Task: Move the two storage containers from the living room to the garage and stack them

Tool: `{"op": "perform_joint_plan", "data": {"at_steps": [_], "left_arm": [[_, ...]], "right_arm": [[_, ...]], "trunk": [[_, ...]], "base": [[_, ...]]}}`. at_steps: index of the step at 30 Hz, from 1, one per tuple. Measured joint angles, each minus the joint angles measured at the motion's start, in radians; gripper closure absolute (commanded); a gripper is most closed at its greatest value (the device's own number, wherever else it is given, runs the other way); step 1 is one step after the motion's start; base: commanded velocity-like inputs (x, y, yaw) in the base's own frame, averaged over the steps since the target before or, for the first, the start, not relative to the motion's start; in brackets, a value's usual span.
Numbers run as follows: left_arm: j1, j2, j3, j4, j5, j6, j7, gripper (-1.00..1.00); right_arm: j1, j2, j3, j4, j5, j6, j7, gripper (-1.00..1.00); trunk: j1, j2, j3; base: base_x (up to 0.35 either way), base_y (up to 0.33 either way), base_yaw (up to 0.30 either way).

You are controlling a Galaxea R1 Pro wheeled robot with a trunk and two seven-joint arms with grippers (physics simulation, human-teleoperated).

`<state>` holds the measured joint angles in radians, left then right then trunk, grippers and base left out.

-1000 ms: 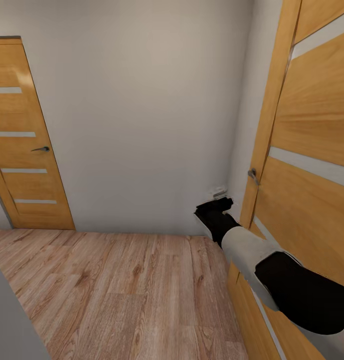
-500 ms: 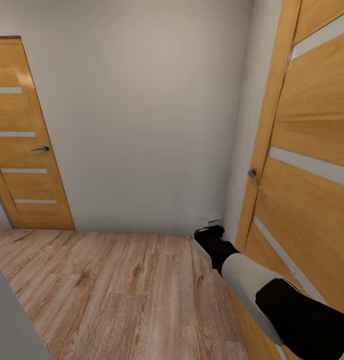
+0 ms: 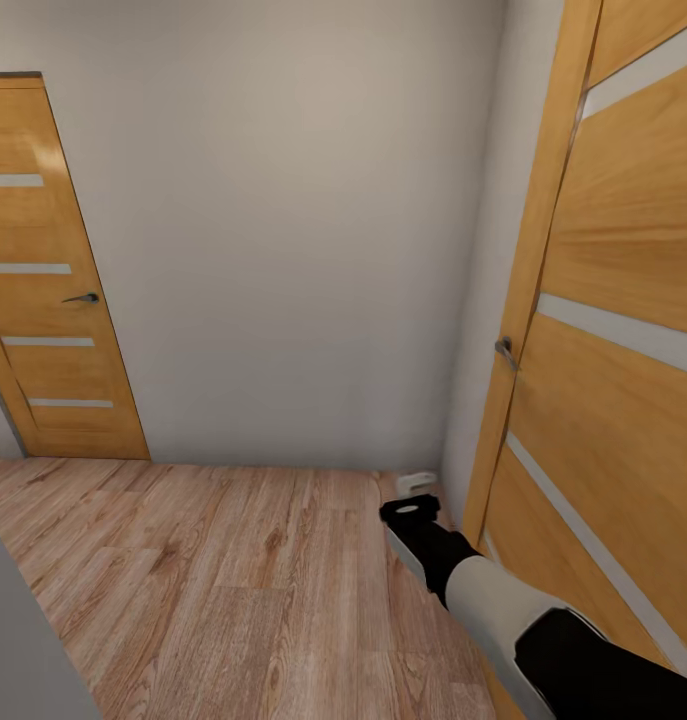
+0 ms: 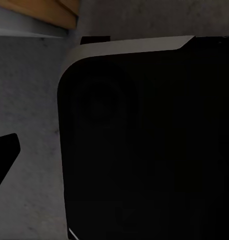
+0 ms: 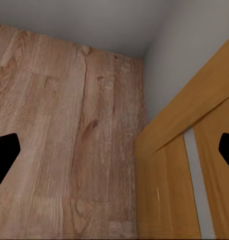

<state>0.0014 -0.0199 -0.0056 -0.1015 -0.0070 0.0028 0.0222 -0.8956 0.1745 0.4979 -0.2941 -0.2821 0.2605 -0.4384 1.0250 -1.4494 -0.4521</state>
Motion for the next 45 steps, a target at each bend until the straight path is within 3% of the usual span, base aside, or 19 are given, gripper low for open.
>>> {"op": "perform_joint_plan", "data": {"at_steps": [7,10,14,26,34,35,36,41,45], "left_arm": [[0.0,0.0,0.0,0.0,0.0,0.0,0.0,-1.0],[0.0,0.005,0.007,-0.001,0.008,0.0,0.0,-1.0],[0.0,0.006,0.007,-0.001,0.008,0.0,0.0,-1.0],[0.0,0.006,0.007,-0.001,0.008,0.0,0.0,-1.0],[0.0,0.006,0.007,-0.002,0.008,0.0,0.0,-1.0],[0.0,0.006,0.007,-0.001,0.008,0.0,0.0,-1.0],[0.0,0.006,0.007,-0.002,0.008,0.0,0.0,-1.0],[0.0,0.006,0.007,-0.002,0.009,0.0,0.0,-1.0],[0.0,0.006,0.007,-0.002,0.009,0.0,0.0,-1.0]], "right_arm": [[0.007,0.0,-0.001,0.027,0.004,-0.003,0.026,-1.0],[0.023,0.0,0.007,0.044,-0.004,0.012,0.008,-1.0],[0.046,-0.003,0.006,0.068,0.015,0.034,-0.011,-1.0],[0.114,-0.004,0.005,0.136,0.014,0.078,-0.004,-1.0],[0.16,-0.005,0.006,0.181,0.014,0.065,0.039,-1.0],[0.192,-0.007,0.007,0.252,0.02,0.052,0.311,-1.0],[0.256,-0.008,0.006,0.261,0.032,0.036,0.356,-1.0],[0.331,-0.007,0.007,0.288,0.132,-0.061,0.383,-1.0],[0.358,-0.006,0.007,0.314,0.156,-0.1,0.391,-1.0]], "trunk": [[0.0,0.0,0.0],[0.0,0.0,0.0],[0.0,0.0,0.0],[0.0,0.0,0.0],[0.0,0.0,0.0],[0.0,0.0,0.0],[0.0,0.0,0.0],[0.0,0.0,0.0],[0.0,0.0,0.0]], "base": [[0.0,0.0,0.0],[0.0,0.0,0.0],[0.0,0.0,0.0],[0.0,0.0,0.0],[0.0,0.0,0.0],[0.0,0.0,0.0],[0.0,0.0,0.0],[0.0,0.0,0.0],[0.0,0.0,0.0]]}}
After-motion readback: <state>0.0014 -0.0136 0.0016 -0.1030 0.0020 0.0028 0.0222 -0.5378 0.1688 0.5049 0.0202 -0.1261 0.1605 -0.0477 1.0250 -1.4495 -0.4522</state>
